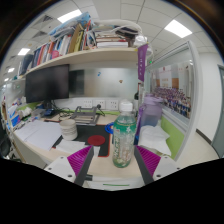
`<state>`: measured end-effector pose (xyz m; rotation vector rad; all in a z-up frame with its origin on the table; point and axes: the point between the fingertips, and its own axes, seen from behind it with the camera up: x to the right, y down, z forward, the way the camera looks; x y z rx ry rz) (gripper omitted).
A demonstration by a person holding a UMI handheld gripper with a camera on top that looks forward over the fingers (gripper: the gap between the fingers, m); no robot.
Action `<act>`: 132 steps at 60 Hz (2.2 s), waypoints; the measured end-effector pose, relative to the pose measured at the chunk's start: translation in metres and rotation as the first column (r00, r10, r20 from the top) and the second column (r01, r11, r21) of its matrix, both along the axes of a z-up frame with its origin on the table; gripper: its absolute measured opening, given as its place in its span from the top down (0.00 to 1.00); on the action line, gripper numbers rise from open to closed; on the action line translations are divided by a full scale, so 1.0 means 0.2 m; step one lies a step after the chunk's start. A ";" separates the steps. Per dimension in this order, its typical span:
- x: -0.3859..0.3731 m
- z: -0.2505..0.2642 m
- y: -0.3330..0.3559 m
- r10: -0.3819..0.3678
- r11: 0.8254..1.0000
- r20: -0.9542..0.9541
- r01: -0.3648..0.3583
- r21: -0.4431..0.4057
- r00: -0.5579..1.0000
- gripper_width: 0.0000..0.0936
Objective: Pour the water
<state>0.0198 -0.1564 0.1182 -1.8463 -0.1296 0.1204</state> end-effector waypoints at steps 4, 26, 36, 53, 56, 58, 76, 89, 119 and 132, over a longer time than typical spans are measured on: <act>0.18 -0.07 0.13 -0.002 1.000 0.011 0.002 0.025 1.000 0.10; 0.15 -0.15 0.44 0.052 0.997 0.025 -0.054 0.060 0.998 0.15; 0.14 -0.19 0.54 0.053 0.997 0.032 -0.055 0.056 0.998 0.42; 0.13 -0.19 0.62 0.039 0.998 0.065 -0.043 0.048 0.997 0.65; 0.12 -0.19 0.62 0.032 0.999 0.084 -0.035 0.034 0.996 0.65; 0.11 -0.19 0.61 0.036 0.999 0.094 -0.039 0.026 0.995 0.65; -0.19 0.05 0.74 0.103 0.993 0.492 -0.114 -0.008 0.865 0.65; -0.42 -0.02 0.93 0.233 0.965 0.871 -0.210 -0.154 0.433 0.66; -0.44 0.10 1.19 0.204 0.950 0.905 -0.147 -0.276 -0.374 0.65; -0.48 0.11 1.16 0.221 0.943 0.904 -0.158 -0.294 -0.365 0.65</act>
